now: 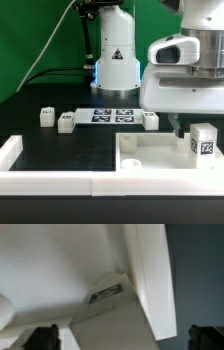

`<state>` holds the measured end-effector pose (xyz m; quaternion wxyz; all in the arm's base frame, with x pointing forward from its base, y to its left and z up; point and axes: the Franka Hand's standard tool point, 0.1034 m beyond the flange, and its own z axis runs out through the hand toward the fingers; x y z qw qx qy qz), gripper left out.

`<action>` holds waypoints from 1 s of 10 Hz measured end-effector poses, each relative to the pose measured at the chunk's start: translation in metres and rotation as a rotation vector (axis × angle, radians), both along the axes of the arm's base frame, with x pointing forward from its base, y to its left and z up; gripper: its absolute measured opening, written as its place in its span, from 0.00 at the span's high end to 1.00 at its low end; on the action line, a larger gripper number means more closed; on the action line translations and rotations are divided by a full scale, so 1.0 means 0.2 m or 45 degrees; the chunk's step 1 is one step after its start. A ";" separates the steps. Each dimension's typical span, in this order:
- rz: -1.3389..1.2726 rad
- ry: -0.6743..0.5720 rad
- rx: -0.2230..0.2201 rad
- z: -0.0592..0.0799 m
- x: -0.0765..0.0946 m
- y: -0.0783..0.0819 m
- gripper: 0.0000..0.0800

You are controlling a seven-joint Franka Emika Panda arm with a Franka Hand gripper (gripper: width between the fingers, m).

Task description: Assemble one leg

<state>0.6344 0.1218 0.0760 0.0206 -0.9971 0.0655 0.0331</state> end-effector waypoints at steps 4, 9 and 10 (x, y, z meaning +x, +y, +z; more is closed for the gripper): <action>0.236 -0.011 0.015 0.00 0.00 -0.02 0.22; -0.096 0.003 0.005 0.00 0.00 -0.02 0.64; -0.256 0.009 -0.009 0.00 0.01 -0.05 0.64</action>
Offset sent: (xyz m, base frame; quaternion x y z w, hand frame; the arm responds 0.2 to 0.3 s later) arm 0.0000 0.0000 0.0000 0.0000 0.0000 0.0000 1.0000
